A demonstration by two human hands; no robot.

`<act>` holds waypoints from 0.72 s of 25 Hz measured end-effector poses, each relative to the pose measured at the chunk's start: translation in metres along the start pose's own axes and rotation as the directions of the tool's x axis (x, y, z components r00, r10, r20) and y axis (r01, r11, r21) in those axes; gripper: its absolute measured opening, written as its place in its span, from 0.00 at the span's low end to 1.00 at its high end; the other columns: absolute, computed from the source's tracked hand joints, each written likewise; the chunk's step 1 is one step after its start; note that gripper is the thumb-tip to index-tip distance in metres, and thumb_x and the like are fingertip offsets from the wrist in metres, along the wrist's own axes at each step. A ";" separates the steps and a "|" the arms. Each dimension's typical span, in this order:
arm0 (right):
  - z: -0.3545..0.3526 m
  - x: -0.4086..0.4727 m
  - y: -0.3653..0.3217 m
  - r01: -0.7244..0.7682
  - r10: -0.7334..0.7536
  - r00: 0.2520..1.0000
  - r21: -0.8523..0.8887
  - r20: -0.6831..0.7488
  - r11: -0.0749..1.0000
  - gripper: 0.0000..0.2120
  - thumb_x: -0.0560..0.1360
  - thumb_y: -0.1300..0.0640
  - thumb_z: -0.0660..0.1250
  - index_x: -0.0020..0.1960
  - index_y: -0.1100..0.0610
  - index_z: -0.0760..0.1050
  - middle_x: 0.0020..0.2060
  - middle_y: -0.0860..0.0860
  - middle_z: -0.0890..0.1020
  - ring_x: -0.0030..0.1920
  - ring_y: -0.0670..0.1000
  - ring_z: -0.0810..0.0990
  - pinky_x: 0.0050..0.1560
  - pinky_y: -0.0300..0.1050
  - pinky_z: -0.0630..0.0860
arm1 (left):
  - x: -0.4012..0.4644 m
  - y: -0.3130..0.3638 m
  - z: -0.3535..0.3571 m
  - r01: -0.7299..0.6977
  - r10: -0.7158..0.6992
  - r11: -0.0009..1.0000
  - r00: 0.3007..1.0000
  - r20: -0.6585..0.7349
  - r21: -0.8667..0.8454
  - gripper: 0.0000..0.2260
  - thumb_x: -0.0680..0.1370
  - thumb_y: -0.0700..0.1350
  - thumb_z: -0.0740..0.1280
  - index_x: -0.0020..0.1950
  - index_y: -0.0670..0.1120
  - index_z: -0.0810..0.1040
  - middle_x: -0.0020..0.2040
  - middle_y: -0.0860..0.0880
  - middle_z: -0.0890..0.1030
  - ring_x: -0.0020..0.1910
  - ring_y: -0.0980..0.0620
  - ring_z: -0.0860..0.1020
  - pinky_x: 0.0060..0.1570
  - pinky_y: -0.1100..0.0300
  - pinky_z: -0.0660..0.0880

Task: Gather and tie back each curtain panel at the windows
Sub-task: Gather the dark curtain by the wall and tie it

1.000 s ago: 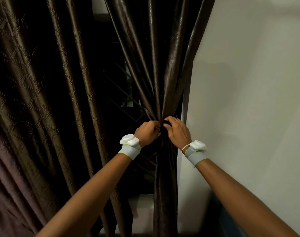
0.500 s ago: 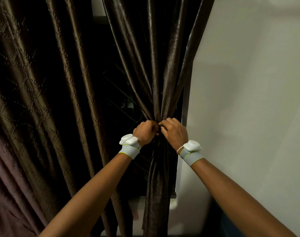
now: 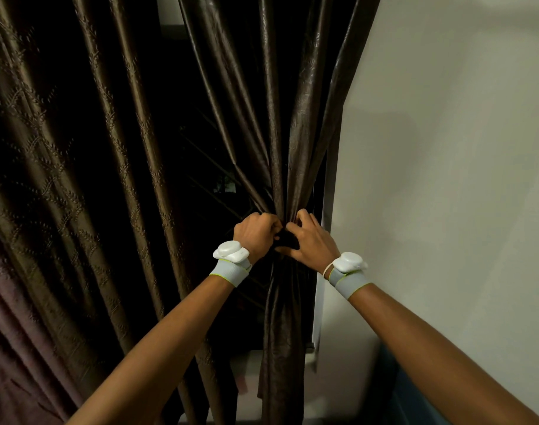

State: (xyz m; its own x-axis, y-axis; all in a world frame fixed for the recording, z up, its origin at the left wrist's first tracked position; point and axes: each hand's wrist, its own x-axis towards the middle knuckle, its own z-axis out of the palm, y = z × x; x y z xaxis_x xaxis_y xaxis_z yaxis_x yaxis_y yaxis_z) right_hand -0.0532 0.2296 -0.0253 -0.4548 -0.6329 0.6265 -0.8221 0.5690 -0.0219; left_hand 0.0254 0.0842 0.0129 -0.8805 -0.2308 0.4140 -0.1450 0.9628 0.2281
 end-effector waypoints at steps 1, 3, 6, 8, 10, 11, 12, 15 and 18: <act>0.001 0.002 0.000 -0.022 0.022 1.000 -0.017 0.008 1.000 0.23 0.70 0.38 0.69 0.49 0.58 0.75 0.49 0.57 0.69 0.49 0.57 0.71 0.38 0.51 0.74 | -0.002 0.005 -0.001 -0.001 0.001 1.000 1.000 -0.005 0.018 0.09 0.77 0.49 0.63 0.55 0.56 0.78 0.53 0.45 0.78 0.56 0.42 0.76 0.47 0.52 0.72; 0.004 0.005 -0.001 -0.086 0.086 0.995 -0.009 0.040 0.996 0.22 0.71 0.40 0.70 0.46 0.60 0.77 0.52 0.58 0.70 0.53 0.60 0.70 0.41 0.53 0.75 | -0.005 0.011 -0.001 -0.005 0.006 1.000 1.000 -0.012 0.028 0.10 0.77 0.50 0.63 0.56 0.55 0.78 0.52 0.44 0.78 0.56 0.41 0.76 0.47 0.51 0.73; 0.006 0.008 0.000 -0.172 0.166 0.981 0.050 0.104 0.984 0.19 0.71 0.44 0.71 0.43 0.61 0.80 0.57 0.59 0.69 0.56 0.61 0.68 0.49 0.55 0.75 | -0.006 0.014 -0.001 -0.040 0.040 0.999 0.999 -0.005 0.018 0.09 0.77 0.49 0.63 0.56 0.55 0.78 0.51 0.44 0.78 0.55 0.43 0.75 0.46 0.51 0.74; 0.005 0.004 0.000 -0.202 0.194 0.975 0.067 0.109 0.977 0.19 0.70 0.44 0.72 0.38 0.61 0.78 0.56 0.58 0.68 0.55 0.60 0.67 0.51 0.56 0.74 | -0.003 0.012 0.003 -0.096 0.098 0.995 0.994 0.053 -0.031 0.08 0.78 0.48 0.61 0.54 0.55 0.77 0.50 0.46 0.80 0.54 0.44 0.76 0.46 0.50 0.76; 0.004 0.000 -0.002 -0.223 0.214 0.971 0.092 0.105 0.970 0.20 0.68 0.42 0.73 0.36 0.60 0.76 0.56 0.58 0.68 0.55 0.60 0.67 0.51 0.55 0.73 | -0.003 0.010 0.004 -0.109 0.121 0.989 0.986 0.114 -0.105 0.07 0.78 0.47 0.60 0.52 0.54 0.77 0.48 0.50 0.82 0.51 0.46 0.79 0.45 0.50 0.77; 0.002 -0.001 -0.003 -0.236 0.224 0.968 0.108 0.112 0.966 0.22 0.68 0.40 0.73 0.37 0.60 0.76 0.56 0.58 0.67 0.55 0.60 0.67 0.52 0.55 0.73 | -0.002 0.010 0.003 -0.091 0.110 0.986 0.985 0.132 -0.140 0.07 0.77 0.47 0.61 0.51 0.53 0.77 0.46 0.51 0.83 0.50 0.47 0.80 0.45 0.51 0.77; 0.001 -0.001 -0.004 -0.251 0.237 0.964 0.114 0.124 0.961 0.23 0.67 0.39 0.73 0.37 0.60 0.76 0.57 0.58 0.67 0.56 0.60 0.67 0.52 0.55 0.73 | -0.001 0.011 0.003 -0.072 0.099 0.981 0.985 0.143 -0.183 0.06 0.77 0.47 0.62 0.50 0.53 0.78 0.44 0.51 0.83 0.48 0.48 0.80 0.46 0.52 0.77; -0.002 0.001 -0.006 -0.276 0.267 0.951 0.037 0.158 0.961 0.24 0.67 0.36 0.72 0.43 0.58 0.79 0.58 0.56 0.66 0.57 0.60 0.66 0.53 0.56 0.72 | 0.003 0.016 -0.001 -0.040 0.089 0.967 0.979 0.184 -0.250 0.05 0.76 0.48 0.67 0.48 0.50 0.81 0.40 0.50 0.84 0.45 0.50 0.81 0.45 0.54 0.77; -0.004 0.003 -0.007 -0.259 0.262 0.945 -0.042 0.195 0.965 0.25 0.67 0.36 0.71 0.49 0.58 0.80 0.63 0.56 0.64 0.59 0.60 0.66 0.54 0.55 0.73 | 0.006 0.024 -0.001 -0.070 0.091 0.990 0.981 0.172 -0.122 0.08 0.74 0.49 0.69 0.51 0.48 0.78 0.46 0.46 0.83 0.50 0.44 0.80 0.43 0.56 0.72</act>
State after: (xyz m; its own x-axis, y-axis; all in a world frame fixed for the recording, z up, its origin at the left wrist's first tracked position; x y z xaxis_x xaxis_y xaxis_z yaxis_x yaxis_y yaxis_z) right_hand -0.0477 0.2256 -0.0201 -0.7124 -0.5514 0.4341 -0.6610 0.7350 -0.1512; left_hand 0.0173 0.1056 0.0221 -0.9545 -0.1145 0.2753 -0.0264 0.9522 0.3043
